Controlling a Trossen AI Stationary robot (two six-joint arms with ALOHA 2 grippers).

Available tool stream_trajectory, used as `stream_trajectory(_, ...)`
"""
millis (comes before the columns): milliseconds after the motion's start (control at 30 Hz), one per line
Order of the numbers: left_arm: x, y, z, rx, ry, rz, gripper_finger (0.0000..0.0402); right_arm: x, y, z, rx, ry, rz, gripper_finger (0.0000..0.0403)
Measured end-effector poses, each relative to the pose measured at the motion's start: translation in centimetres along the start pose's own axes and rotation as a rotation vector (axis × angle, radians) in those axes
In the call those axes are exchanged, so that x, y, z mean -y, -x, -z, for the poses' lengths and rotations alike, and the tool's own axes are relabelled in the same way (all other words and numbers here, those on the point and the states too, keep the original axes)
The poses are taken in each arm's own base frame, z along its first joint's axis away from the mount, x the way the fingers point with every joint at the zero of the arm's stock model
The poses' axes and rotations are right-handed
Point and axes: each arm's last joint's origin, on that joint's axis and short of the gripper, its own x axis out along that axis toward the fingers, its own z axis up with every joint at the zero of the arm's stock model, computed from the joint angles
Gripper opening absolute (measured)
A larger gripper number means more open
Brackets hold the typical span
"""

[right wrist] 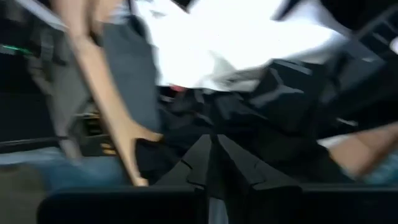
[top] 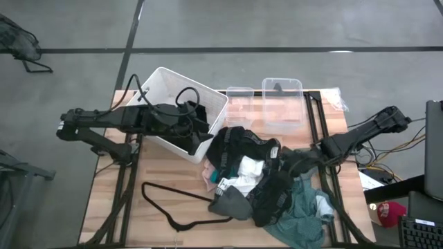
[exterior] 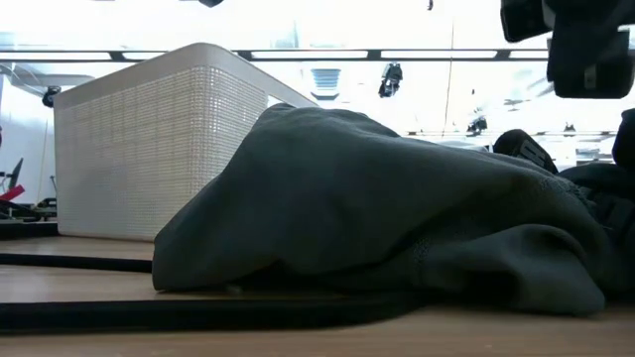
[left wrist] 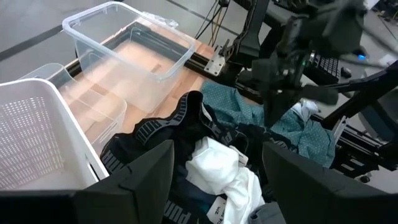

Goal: Pick & Place Cloths
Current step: Put the black underwear into the right transparent bin

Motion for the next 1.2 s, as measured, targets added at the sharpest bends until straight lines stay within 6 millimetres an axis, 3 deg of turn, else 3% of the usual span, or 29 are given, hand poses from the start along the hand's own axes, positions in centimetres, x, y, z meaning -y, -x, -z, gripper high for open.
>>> stream_trajectory(433,0.0,0.0,0.0,0.0,0.025,0.001,0.025,-0.9,-5.9,-0.4,-0.032,0.083,0.294,0.0185)
stream_trajectory(633,0.0,0.0,0.0,-0.003,0.035,0.004,0.025,-1.4,-8.2,-1.0,-0.034,0.15,0.373,0.0213)
stream_trajectory(767,0.0,0.0,0.0,-0.003,0.05,0.004,0.025,-1.7,-9.3,-1.5,-0.043,0.158,0.401,0.0192)
stream_trajectory(900,0.0,0.0,0.0,-0.004,0.066,0.008,0.025,-2.0,-10.0,-2.1,-0.06,0.18,0.419,0.0139)
stream_trajectory(1067,0.0,0.0,0.0,-0.004,0.07,0.008,0.025,-2.7,-9.3,-2.6,-0.085,0.23,0.429,0.0036)
stream_trajectory(1200,0.1,0.0,0.0,0.002,0.072,0.011,0.025,-4.0,-7.6,-3.6,-0.073,0.271,0.4,0.0013)
